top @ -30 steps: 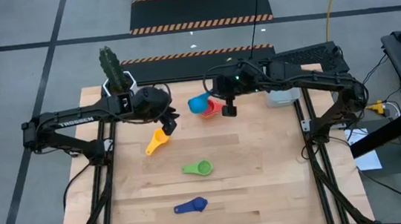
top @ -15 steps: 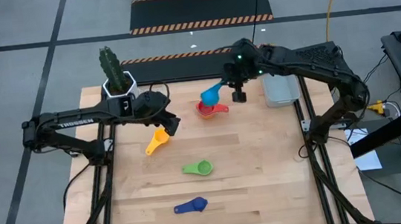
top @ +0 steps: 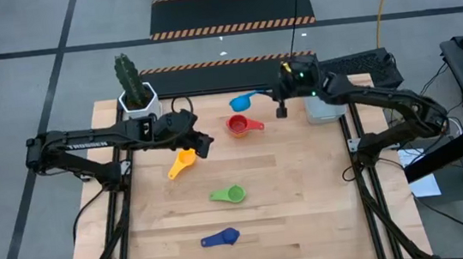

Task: Nest measuring cups in basket
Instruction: Stack the light blue measuring cup on top of the red measuring cup, then stack the yellow measuring cup on top of the light blue measuring cup

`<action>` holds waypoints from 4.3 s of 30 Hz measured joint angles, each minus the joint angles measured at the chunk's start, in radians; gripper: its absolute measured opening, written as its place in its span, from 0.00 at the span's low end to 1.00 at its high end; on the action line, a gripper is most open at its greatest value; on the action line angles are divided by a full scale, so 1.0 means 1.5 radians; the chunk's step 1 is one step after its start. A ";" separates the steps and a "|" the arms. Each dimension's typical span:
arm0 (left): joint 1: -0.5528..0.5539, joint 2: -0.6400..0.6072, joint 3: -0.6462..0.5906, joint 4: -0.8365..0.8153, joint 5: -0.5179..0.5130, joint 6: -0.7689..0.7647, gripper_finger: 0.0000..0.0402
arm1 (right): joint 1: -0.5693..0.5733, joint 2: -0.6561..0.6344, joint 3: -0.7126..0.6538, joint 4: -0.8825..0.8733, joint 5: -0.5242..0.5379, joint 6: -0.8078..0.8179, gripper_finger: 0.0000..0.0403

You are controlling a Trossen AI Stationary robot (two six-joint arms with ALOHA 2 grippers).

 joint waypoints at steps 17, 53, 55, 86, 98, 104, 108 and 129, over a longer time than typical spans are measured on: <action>0.000 0.000 0.000 0.012 -0.005 -0.011 0.34 | 0.061 0.106 -0.135 0.309 0.039 -0.132 0.00; 0.001 0.000 0.000 -0.007 -0.034 0.031 0.34 | 0.050 0.158 -0.203 0.390 0.037 -0.042 0.30; 0.001 0.000 0.000 -0.007 -0.034 0.031 0.34 | 0.050 0.158 -0.203 0.387 0.035 -0.020 0.33; 0.001 0.000 0.000 -0.012 -0.001 -0.007 0.34 | 0.051 -0.046 -0.204 0.230 0.002 0.434 0.43; 0.009 0.000 -0.001 -0.329 0.038 -0.115 0.34 | 0.051 -0.259 -0.203 0.098 0.002 0.695 0.43; 0.039 -0.001 -0.067 -0.376 0.190 -0.141 0.34 | 0.051 -0.285 -0.203 0.028 -0.010 0.845 0.43; 0.048 -0.001 -0.135 -0.371 0.257 -0.150 0.34 | 0.059 -0.285 -0.203 0.026 -0.035 0.895 0.43; 0.126 0.000 -0.205 -0.287 0.250 0.087 0.61 | 0.237 -0.285 -0.203 0.037 0.058 1.030 0.43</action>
